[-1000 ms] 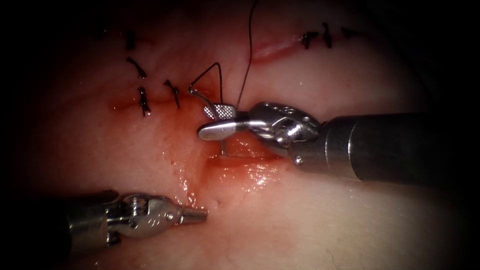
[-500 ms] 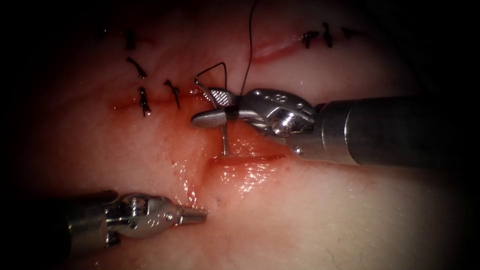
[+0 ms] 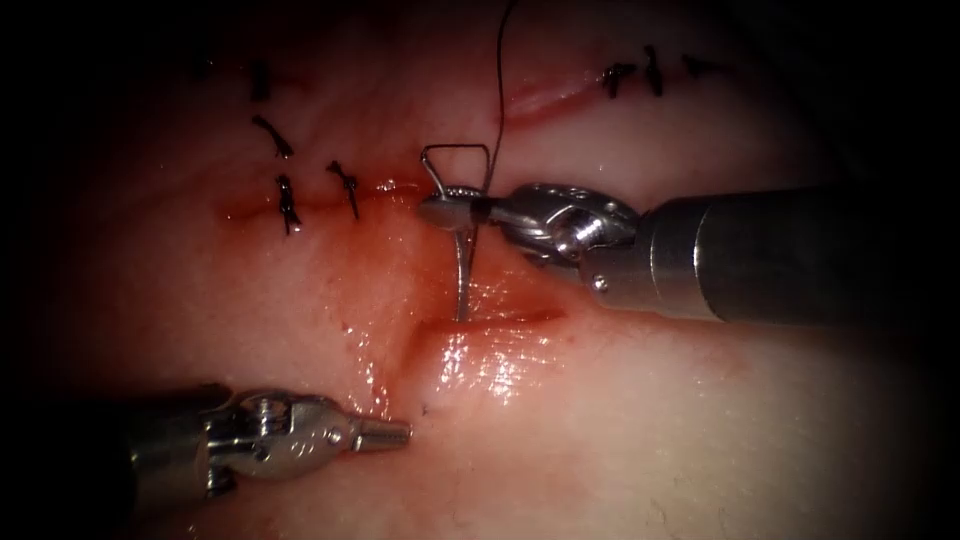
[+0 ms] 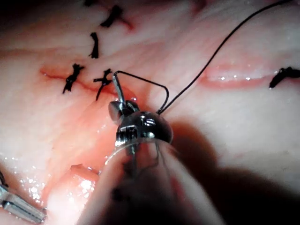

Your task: Wound Closure

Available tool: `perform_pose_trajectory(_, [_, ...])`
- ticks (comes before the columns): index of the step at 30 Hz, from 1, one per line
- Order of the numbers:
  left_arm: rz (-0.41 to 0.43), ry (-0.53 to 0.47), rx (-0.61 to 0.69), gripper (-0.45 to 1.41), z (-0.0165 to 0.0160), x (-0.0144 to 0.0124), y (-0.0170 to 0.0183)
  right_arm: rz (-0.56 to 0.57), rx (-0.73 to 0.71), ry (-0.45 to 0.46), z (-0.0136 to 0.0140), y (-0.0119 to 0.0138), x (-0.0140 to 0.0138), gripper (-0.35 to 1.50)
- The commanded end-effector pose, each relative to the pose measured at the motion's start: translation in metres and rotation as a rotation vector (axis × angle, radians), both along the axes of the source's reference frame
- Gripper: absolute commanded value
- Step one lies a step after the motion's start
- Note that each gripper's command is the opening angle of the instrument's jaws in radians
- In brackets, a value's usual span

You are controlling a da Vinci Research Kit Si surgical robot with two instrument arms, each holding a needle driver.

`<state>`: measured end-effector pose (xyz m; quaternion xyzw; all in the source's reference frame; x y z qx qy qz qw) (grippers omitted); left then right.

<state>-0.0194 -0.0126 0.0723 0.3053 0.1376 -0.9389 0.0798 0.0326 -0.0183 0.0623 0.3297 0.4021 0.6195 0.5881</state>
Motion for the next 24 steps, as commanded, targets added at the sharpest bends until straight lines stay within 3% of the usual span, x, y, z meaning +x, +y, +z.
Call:
perform_pose_trajectory(1, [0.001,-0.001,0.000,-0.45,0.0006,-0.0006,0.0000,0.014,0.046,0.032,0.0002,0.0003,0.0011,-0.35])
perform_pose_trajectory(4, [0.001,-0.001,0.000,-0.45,0.0006,-0.0006,0.0000,0.026,0.126,0.094,0.0001,0.0000,0.0010,-0.35])
perform_pose_trajectory(6, [0.001,-0.002,0.000,-0.45,0.0006,-0.0006,0.0000,0.020,0.321,0.189,0.0000,-0.0009,0.0010,-0.35])
perform_pose_trajectory(13, [0.001,-0.002,-0.001,-0.45,0.0007,-0.0006,0.0001,0.021,0.452,0.236,0.0006,-0.0035,0.0017,-0.35])
perform_pose_trajectory(19, [0.001,-0.002,-0.001,-0.45,0.0007,-0.0006,0.0001,-0.027,0.578,0.296,-0.0002,-0.0055,0.0026,-0.35])
perform_pose_trajectory(24, [0.001,-0.002,-0.001,-0.45,0.0008,-0.0006,0.0001,-0.042,0.609,0.291,-0.0012,-0.0073,0.0035,-0.35])
